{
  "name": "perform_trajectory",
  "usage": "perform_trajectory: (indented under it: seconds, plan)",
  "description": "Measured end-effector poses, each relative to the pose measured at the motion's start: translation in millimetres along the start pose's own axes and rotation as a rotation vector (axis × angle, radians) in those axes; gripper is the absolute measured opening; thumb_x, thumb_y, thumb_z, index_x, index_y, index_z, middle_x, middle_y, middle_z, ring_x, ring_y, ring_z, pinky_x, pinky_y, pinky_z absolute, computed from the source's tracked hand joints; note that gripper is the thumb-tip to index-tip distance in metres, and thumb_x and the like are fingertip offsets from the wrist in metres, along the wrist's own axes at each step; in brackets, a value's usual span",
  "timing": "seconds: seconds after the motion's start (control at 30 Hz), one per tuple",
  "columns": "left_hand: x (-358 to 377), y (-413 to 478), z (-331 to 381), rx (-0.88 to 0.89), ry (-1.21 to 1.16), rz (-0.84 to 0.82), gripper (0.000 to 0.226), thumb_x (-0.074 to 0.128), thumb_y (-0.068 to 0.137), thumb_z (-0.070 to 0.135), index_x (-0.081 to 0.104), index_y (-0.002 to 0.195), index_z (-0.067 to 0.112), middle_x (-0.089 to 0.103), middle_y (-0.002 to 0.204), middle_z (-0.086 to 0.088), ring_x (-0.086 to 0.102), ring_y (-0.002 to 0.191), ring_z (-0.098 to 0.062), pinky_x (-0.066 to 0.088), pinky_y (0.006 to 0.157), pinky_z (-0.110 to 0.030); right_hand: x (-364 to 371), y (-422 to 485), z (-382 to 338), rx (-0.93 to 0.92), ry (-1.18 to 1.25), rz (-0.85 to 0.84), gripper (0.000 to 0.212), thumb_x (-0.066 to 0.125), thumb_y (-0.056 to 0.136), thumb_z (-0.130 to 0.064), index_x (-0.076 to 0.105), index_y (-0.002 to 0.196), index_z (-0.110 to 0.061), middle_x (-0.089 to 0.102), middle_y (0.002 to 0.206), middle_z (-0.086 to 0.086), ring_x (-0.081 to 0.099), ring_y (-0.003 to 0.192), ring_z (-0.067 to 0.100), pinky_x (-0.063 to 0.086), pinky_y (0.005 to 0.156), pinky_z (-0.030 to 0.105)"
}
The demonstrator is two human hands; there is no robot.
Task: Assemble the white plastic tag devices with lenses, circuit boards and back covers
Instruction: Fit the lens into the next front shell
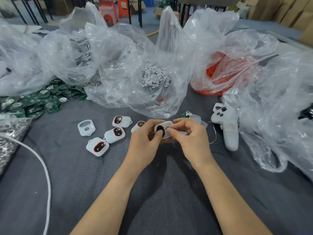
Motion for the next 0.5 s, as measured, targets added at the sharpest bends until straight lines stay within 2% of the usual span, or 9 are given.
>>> perform_trajectory:
  seconds: [0.1, 0.13, 0.17, 0.23, 0.33, 0.4, 0.47, 0.5]
  plan:
    - [-1.4, -0.9, 3.6, 0.007, 0.042, -0.009, 0.034, 0.056, 0.087, -0.006, 0.066, 0.097, 0.026, 0.066, 0.089, 0.015, 0.062, 0.085, 0.005, 0.045, 0.076, -0.008, 2.3, 0.1, 1.7, 0.034, 0.059, -0.032, 0.023, 0.073, 0.077, 0.002, 0.063, 0.07, -0.018, 0.069, 0.071, -0.002, 0.066, 0.068, 0.01, 0.053, 0.059, 0.022]
    - [-1.9, -1.3, 3.5, 0.004, 0.02, -0.012, 0.034, 0.055, 0.087, -0.007, 0.066, 0.097, 0.023, 0.066, 0.091, 0.011, 0.063, 0.086, 0.004, 0.046, 0.076, -0.009, 2.3, 0.2, 1.4, 0.036, 0.078, -0.039, 0.025, 0.072, 0.078, 0.003, 0.06, 0.073, -0.017, 0.068, 0.069, 0.0, 0.065, 0.065, 0.011, 0.054, 0.056, 0.025]
    - [-1.9, -1.6, 2.5, -0.012, -0.034, -0.017, 0.033, 0.054, 0.087, -0.009, 0.067, 0.097, 0.02, 0.066, 0.093, 0.005, 0.064, 0.089, 0.0, 0.05, 0.077, -0.012, 2.4, 0.4, 1.6, 0.04, 0.106, -0.05, 0.026, 0.071, 0.079, 0.004, 0.057, 0.077, -0.017, 0.067, 0.069, 0.001, 0.065, 0.064, 0.013, 0.055, 0.055, 0.028]
    - [-0.9, -1.8, 0.3, -0.062, -0.153, -0.032, 0.033, 0.052, 0.089, -0.011, 0.066, 0.097, 0.018, 0.065, 0.101, -0.007, 0.068, 0.092, -0.012, 0.056, 0.078, -0.025, 3.6, 0.3, 2.1, 0.066, 0.178, -0.084, 0.029, 0.07, 0.08, 0.006, 0.055, 0.087, -0.018, 0.069, 0.069, 0.001, 0.066, 0.063, 0.012, 0.055, 0.054, 0.026]
    - [1.0, -2.3, -1.0, -0.082, -0.195, -0.056, 0.029, 0.05, 0.09, -0.013, 0.066, 0.099, 0.009, 0.065, 0.097, -0.003, 0.07, 0.085, -0.008, 0.056, 0.071, -0.019, 5.0, 0.3, 3.4, 0.098, 0.195, -0.136, 0.03, 0.069, 0.081, 0.005, 0.056, 0.094, -0.019, 0.071, 0.07, 0.003, 0.065, 0.059, 0.009, 0.051, 0.053, 0.021]
    - [3.0, -2.7, -2.4, -0.099, -0.242, -0.104, 0.027, 0.049, 0.091, -0.014, 0.066, 0.101, 0.004, 0.067, 0.094, -0.001, 0.071, 0.085, -0.013, 0.057, 0.072, -0.021, 4.6, 0.4, 4.6, 0.115, 0.172, -0.179, 0.027, 0.069, 0.082, 0.004, 0.058, 0.094, -0.018, 0.071, 0.068, 0.001, 0.063, 0.057, 0.007, 0.05, 0.054, 0.019]
    - [3.9, -3.3, -0.9, -0.103, -0.27, -0.153, 0.028, 0.048, 0.091, -0.013, 0.067, 0.1, 0.006, 0.068, 0.095, -0.005, 0.071, 0.088, -0.015, 0.057, 0.073, -0.023, 4.1, 0.9, 5.7, 0.134, 0.159, -0.22, 0.024, 0.068, 0.082, 0.005, 0.06, 0.092, -0.015, 0.069, 0.065, -0.001, 0.06, 0.055, 0.004, 0.047, 0.053, 0.017]
    - [2.9, -3.0, -0.3, -0.09, -0.241, -0.162, 0.03, 0.049, 0.091, -0.013, 0.068, 0.099, 0.009, 0.069, 0.095, -0.005, 0.07, 0.088, -0.011, 0.056, 0.072, -0.019, 3.9, 1.1, 6.3, 0.14, 0.154, -0.231, 0.023, 0.068, 0.082, 0.006, 0.06, 0.09, -0.014, 0.069, 0.065, -0.001, 0.059, 0.054, 0.003, 0.046, 0.053, 0.016]
Point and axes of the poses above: each hand's wrist, its own y-axis towards the middle knuckle, its own x-axis out of the palm, z = x × y, the point moved 6 cm from there along y, towards the middle knuckle
